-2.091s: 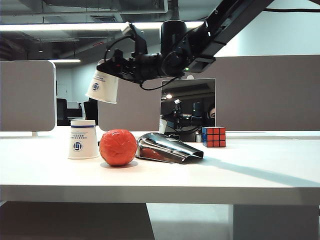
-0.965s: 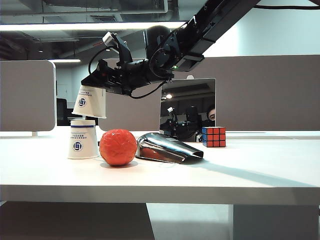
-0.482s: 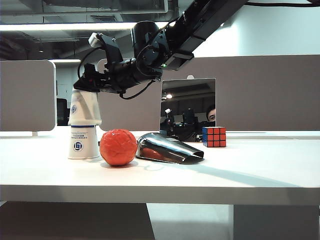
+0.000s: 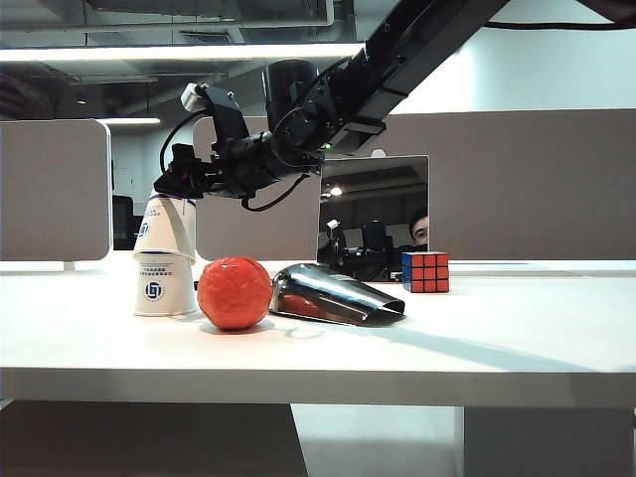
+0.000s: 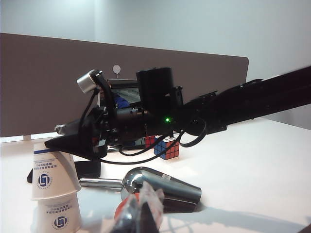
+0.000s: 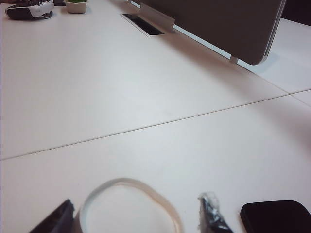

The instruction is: Carefully pick up the cup on the right and stack it on top of the cup on the left.

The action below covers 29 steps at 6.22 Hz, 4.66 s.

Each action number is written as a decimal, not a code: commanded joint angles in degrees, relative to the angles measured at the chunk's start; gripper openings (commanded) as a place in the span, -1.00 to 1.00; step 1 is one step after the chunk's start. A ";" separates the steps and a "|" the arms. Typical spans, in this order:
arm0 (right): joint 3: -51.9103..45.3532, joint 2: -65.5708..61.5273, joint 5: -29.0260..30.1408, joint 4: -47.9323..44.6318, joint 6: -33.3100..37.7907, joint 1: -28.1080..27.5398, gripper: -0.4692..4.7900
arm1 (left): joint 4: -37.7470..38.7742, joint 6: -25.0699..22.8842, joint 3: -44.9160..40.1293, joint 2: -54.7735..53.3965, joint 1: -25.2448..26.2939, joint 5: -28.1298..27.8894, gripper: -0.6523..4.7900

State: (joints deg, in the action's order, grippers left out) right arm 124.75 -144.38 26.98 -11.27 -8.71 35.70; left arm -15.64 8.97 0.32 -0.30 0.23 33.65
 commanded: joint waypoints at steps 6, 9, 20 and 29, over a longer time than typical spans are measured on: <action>0.28 0.22 3.58 3.45 2.69 2.01 0.43 | -0.74 -0.15 0.11 -0.02 0.00 0.17 -0.78; 0.50 4.92 -4.02 -0.98 2.89 -1.36 0.43 | -0.68 -0.15 0.09 -0.02 0.00 -0.02 -0.78; 0.46 41.18 1.42 46.64 -9.35 -20.57 0.24 | 0.39 -0.15 0.09 -0.02 0.02 -0.44 -0.78; -5.46 91.47 -3.37 86.01 -3.19 -31.12 0.23 | 0.57 0.04 0.09 -0.02 0.00 -0.22 -0.78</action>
State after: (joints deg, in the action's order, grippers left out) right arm 119.55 -53.91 24.82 75.64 -12.25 4.56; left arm -14.35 9.02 0.32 -0.30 0.25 33.39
